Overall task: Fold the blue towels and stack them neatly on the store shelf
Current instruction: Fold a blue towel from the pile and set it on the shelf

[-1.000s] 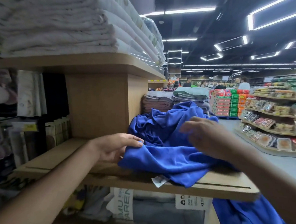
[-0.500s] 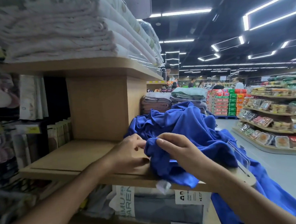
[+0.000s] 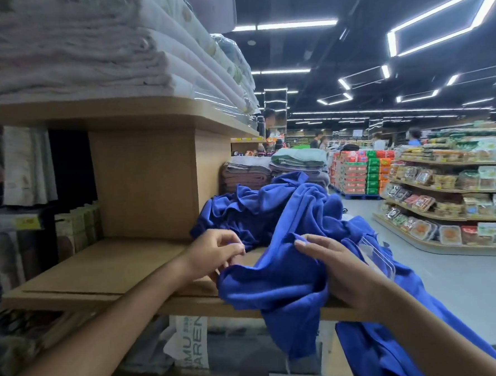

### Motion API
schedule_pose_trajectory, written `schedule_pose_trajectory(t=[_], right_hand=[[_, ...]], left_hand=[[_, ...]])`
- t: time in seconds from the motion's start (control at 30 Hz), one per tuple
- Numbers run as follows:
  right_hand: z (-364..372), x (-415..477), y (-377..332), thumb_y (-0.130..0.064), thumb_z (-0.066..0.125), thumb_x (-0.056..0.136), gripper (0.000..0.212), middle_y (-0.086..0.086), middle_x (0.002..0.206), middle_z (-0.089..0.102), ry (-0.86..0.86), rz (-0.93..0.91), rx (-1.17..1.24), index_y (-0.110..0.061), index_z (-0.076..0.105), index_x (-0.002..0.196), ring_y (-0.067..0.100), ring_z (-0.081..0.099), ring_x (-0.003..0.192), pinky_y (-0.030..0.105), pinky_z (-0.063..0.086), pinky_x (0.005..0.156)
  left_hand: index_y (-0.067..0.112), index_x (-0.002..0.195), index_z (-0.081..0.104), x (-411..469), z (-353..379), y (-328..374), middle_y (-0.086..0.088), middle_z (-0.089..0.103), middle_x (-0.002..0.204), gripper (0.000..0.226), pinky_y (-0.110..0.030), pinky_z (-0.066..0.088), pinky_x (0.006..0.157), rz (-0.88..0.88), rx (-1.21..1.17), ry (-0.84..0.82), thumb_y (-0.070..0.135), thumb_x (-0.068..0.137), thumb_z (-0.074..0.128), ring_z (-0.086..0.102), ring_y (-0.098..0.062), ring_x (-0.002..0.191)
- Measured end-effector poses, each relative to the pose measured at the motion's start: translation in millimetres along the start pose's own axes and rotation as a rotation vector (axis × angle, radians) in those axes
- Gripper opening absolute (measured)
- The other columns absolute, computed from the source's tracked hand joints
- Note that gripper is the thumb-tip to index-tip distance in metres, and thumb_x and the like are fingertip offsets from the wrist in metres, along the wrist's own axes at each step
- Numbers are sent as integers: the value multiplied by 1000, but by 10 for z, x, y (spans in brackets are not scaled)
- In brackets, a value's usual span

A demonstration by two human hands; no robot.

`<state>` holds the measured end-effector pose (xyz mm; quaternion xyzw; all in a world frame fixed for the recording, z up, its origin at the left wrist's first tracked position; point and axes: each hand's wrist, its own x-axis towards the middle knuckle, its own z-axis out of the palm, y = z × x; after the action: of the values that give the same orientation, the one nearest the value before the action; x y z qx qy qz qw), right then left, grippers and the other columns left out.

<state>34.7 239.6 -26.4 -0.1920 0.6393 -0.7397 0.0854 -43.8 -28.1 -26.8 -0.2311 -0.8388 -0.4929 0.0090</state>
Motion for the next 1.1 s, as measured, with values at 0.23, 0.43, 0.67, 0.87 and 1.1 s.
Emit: schedule_pose_trajectory(t=[0.23,0.43,0.67,0.87,1.1], right_hand=[[-39,31,64,-59,66,92,54,23,122,70,155,51,36,-10,74,113,41,67,113,54,52,102],[-24,30,79,-51,63,96,57,27,119,70,161,8,63,1,70,116,37,70,106,42,59,89],[-64,52,137,-53,65,95,53,26,104,73,130,15,59,-1,73,102,35,73,92,41,60,79],[-46,7,151,-51,73,90,40,12,79,66,-7,2,-14,-13,66,81,19,64,68,29,54,60],[-55,4,155,-35,80,88,58,27,105,68,-93,25,-42,14,59,112,35,64,95,41,52,84]], left_hand=[[17,99,74,717,304,240,-1,73,95,31,-22,48,53,-261,62,55,43,98,58,63,-15,62],[21,62,48,1055,501,378,-4,40,56,38,-20,31,43,-206,125,-16,32,94,65,37,-16,43],[8,104,66,833,-47,684,-10,68,91,22,-32,53,72,22,-287,232,1,99,46,63,-22,80],[8,110,66,162,-900,359,-24,68,107,31,-34,56,66,-214,-490,-116,21,87,50,66,-32,82],[18,89,74,422,-876,-25,-4,74,93,38,-27,52,61,-383,532,71,53,95,60,67,-20,73]])
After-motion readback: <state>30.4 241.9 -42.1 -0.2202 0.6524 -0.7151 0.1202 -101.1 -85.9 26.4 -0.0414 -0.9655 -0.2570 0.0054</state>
